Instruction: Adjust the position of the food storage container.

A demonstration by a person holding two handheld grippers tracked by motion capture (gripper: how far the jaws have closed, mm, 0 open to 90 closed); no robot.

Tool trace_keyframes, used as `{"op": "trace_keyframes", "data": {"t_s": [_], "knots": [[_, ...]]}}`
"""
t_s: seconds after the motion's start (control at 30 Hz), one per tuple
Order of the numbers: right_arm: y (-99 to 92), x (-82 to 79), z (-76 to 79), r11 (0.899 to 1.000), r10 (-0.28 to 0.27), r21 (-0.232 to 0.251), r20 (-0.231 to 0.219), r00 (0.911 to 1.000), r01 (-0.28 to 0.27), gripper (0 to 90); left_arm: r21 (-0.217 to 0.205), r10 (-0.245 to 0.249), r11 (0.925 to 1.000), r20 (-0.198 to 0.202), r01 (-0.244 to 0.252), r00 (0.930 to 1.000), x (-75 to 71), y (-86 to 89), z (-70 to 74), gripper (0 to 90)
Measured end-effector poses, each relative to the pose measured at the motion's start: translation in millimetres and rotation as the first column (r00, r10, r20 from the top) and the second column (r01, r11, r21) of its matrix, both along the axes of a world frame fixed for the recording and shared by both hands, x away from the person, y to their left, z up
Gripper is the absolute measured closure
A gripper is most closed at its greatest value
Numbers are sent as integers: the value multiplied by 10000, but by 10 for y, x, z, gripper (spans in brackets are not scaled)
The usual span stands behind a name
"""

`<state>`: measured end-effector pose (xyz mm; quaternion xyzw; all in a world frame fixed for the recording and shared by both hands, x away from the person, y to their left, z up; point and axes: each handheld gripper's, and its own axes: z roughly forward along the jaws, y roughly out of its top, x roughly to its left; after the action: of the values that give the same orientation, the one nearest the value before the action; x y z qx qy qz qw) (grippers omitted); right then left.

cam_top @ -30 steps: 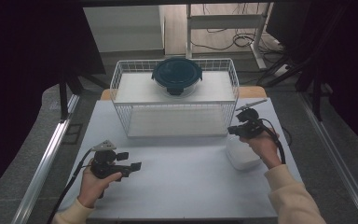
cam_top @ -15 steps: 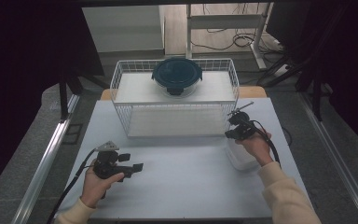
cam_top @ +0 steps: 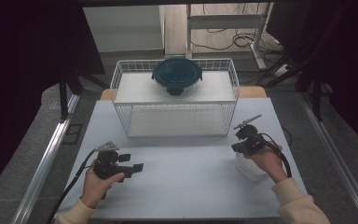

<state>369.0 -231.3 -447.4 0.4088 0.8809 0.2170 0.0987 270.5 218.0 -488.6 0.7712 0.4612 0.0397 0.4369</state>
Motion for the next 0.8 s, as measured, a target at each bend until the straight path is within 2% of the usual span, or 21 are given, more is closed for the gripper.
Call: {"op": "trace_keyframes", "data": {"t_s": [0.1,0.43,0.5,0.57,0.6,0.63,0.67,0.7,0.77,0.8], "knots": [[-40,-142,6,9998,112,-183,-77,9999,-113,896,-35,29,10000,-9,-29,10000,-4,7,10,222],[-180,-389,1,9992,125,-371,-246,9996,-134,895,-129,77,9999,11,-76,10000,0,26,27,222],[-230,-443,22,9996,175,-229,-215,9996,-180,895,-141,87,9999,15,-87,10000,6,30,26,222],[-307,-489,83,9997,59,224,-164,9998,-55,894,-121,74,9999,1,-74,10000,14,28,19,222],[-376,-517,146,9995,-181,271,85,9998,179,895,-117,70,9999,-11,-70,10000,17,27,17,222],[-525,-544,254,9967,-751,343,495,9960,734,895,-110,56,9999,-25,-57,10000,25,25,11,222],[-525,-544,254,9967,-751,343,495,9960,734,895,-110,56,9999,-25,-57,10000,25,25,11,222],[-590,-545,287,9945,-989,407,602,9933,965,895,-130,61,9999,-39,-62,10000,28,25,10,222],[-793,-532,346,9852,-1711,201,893,9812,1700,895,-132,72,9999,-37,-73,10000,29,29,13,222],[-973,-520,365,9734,-2289,220,935,9690,2278,895,-127,66,9999,-19,-66,10000,29,34,16,222]]}}
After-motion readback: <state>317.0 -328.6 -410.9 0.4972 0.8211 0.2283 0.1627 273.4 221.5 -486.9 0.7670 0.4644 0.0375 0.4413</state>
